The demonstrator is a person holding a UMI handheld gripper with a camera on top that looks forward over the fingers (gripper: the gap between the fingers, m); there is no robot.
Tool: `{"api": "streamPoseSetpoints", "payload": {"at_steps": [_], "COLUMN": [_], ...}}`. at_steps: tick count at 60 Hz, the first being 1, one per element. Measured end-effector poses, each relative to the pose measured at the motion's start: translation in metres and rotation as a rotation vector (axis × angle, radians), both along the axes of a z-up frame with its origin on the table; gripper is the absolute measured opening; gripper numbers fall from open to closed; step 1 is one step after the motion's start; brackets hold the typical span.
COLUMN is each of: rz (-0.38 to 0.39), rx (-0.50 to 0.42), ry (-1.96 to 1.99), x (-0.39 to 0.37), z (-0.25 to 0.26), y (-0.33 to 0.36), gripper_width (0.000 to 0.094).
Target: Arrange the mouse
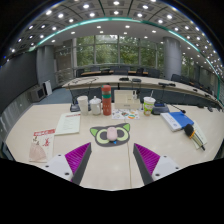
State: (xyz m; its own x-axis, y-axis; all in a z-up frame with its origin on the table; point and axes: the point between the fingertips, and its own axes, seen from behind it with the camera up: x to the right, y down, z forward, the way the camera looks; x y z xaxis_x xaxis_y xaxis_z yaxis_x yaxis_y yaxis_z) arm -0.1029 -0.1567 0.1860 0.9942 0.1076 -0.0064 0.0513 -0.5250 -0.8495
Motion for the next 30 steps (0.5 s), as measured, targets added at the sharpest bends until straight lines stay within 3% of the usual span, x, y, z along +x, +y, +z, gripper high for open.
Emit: {"api": "streamPoseSetpoints", "payload": {"at_steps": [14, 30], "rz": [-0.009, -0.011], "rx": [-0.008, -0.019], "ry": [0.018, 0.007], "x": [-0.01, -0.016], "z": [0.021, 0.02], "y": [-0.103, -0.137], "gripper_width": [0.085, 0.0853]}}
